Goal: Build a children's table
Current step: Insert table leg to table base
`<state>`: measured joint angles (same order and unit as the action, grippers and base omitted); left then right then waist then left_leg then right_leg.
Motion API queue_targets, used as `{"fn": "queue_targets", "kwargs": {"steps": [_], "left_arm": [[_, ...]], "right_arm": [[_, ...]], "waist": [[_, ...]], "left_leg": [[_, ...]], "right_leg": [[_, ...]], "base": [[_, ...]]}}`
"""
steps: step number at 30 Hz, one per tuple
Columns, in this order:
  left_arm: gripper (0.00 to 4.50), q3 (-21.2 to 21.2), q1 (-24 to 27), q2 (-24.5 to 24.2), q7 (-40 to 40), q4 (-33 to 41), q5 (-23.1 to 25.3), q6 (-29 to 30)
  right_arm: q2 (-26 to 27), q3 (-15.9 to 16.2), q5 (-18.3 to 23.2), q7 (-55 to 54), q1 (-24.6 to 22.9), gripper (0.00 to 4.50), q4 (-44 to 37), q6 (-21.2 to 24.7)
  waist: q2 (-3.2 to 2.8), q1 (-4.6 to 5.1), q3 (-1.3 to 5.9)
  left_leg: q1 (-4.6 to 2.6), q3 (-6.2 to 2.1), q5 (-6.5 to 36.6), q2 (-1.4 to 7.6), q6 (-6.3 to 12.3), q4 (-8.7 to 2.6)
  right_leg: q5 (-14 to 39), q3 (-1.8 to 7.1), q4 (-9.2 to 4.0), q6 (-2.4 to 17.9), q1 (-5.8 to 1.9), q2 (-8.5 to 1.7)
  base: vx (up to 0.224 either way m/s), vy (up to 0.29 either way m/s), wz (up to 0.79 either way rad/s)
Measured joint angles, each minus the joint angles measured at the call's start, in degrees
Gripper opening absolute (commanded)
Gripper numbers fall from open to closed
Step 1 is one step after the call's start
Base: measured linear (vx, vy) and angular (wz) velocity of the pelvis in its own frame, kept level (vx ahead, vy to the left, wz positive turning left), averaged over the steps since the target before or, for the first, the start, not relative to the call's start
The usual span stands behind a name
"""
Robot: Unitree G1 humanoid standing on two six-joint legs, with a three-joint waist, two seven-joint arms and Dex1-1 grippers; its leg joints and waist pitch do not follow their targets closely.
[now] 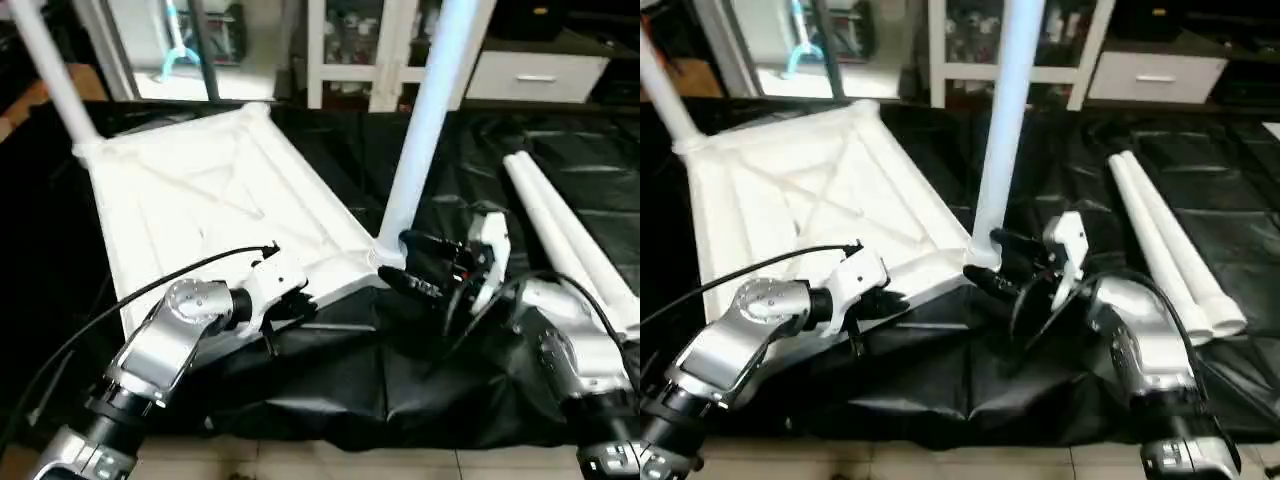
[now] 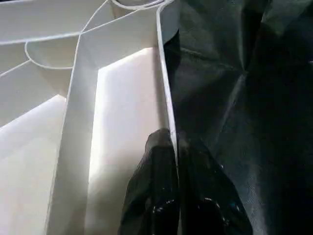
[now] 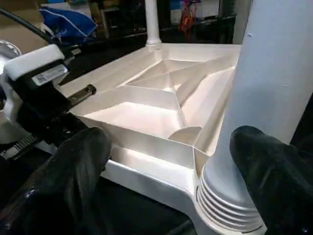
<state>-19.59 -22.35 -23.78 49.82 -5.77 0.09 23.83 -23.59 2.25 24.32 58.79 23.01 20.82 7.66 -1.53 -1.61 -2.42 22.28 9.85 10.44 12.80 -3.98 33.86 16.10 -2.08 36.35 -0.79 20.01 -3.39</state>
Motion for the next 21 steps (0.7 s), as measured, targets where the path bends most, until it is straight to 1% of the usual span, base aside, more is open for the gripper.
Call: {"fn": "queue_targets", "kwargs": {"steps": [2, 5, 8, 9, 11, 12, 14, 19, 21], "left_arm": [[0.00, 0.0, 0.0, -0.1, -0.2, 0.0, 0.4, 0.0], [0.00, 0.0, 0.0, -0.2, -0.2, 0.0, 0.4, 0.1], [0.00, 0.0, 0.3, -0.3, -0.1, 0.1, 0.4, 0.1], [0.00, -0.3, 0.7, -0.6, 0.6, 0.7, 0.2, 0.1], [0.00, -0.6, 1.7, -0.9, 2.2, 1.9, -0.4, -0.3], [0.00, -1.0, 1.7, -1.0, 2.9, 2.2, -0.5, -0.4], [0.00, -1.2, 1.7, -1.0, 3.3, 2.1, -0.4, -0.5], [0.00, -1.5, 1.5, -0.7, 3.3, 2.1, -0.3, -0.5], [0.00, -1.5, 1.5, -0.6, 3.5, 2.2, -0.4, -0.5]], "right_arm": [[-0.2, 0.1, -0.3, -0.2, 0.3, 4.42, 0.2, 0.6], [-0.2, 0.1, -0.3, -0.3, 0.3, 4.42, 0.1, 1.1], [-1.6, -0.1, -0.3, -0.5, 0.1, 4.42, -0.4, 2.2], [-2.6, -1.5, -0.5, -2.4, -0.2, 4.42, 0.0, 2.7], [-4.1, -3.9, -0.6, -3.8, -0.8, 4.42, 0.3, 3.4], [-4.3, -4.5, -0.6, -4.2, -0.8, 4.42, 0.2, 3.4], [-4.1, -4.4, -1.2, -5.0, -0.8, 4.42, 0.3, 3.1], [-3.5, -4.4, -1.5, -5.2, -0.3, 4.42, 1.9, 2.2], [-3.4, -4.4, -1.1, -4.0, -0.2, 4.42, 1.9, 3.2]], "waist": [[0.17, -0.02, 0.03], [0.18, -0.03, 0.03], [0.19, -0.24, 0.03], [0.18, -0.42, 0.03], [0.16, -1.37, 0.04], [0.16, -1.74, 0.04], [0.11, -1.98, 0.06], [0.09, -1.65, 0.08], [0.08, -1.74, 0.08]], "left_leg": [[-0.01, 0.00, 0.0, 0.02, 0.00, 0.08], [-0.01, 0.00, 0.0, 0.04, 0.00, 0.22], [-0.02, 0.00, 0.0, 0.06, 0.00, 0.31], [-0.01, 0.00, 0.0, 0.05, 0.00, 0.32], [0.01, 0.03, 0.0, 0.00, 0.00, 0.32], [0.00, 0.04, 0.0, 0.01, -0.01, 0.32], [0.02, 0.04, 0.0, 0.01, 0.00, 0.40], [0.03, 0.01, 0.0, 0.01, 0.05, 0.52], [0.03, 0.02, 0.0, 0.01, 0.07, 0.51]], "right_leg": [[0.0, -0.01, 0.12, 0.0, 0.01, 0.01], [0.0, 0.02, 0.24, 0.0, 0.01, -0.01], [0.0, 0.03, 0.34, 0.0, 0.01, -0.03], [0.0, 0.03, 0.35, 0.0, 0.01, -0.04], [0.0, 0.00, 0.37, 0.1, -0.01, -0.11], [0.0, -0.02, 0.39, 0.1, -0.01, -0.10], [0.0, -0.01, 0.45, 0.1, 0.00, -0.11], [0.1, 0.01, 0.56, 0.1, 0.02, -0.11], [0.1, -0.01, 0.60, 0.2, 0.03, -0.09]], "base": [[0.000, 0.000, 0.00], [0.000, 0.000, 0.00], [0.000, 0.000, 0.00], [0.000, 0.000, 0.00], [0.000, 0.000, 0.00], [0.000, 0.000, 0.00], [0.000, 0.000, 0.00], [0.000, 0.000, 0.00], [0.000, 0.000, 0.00]]}}
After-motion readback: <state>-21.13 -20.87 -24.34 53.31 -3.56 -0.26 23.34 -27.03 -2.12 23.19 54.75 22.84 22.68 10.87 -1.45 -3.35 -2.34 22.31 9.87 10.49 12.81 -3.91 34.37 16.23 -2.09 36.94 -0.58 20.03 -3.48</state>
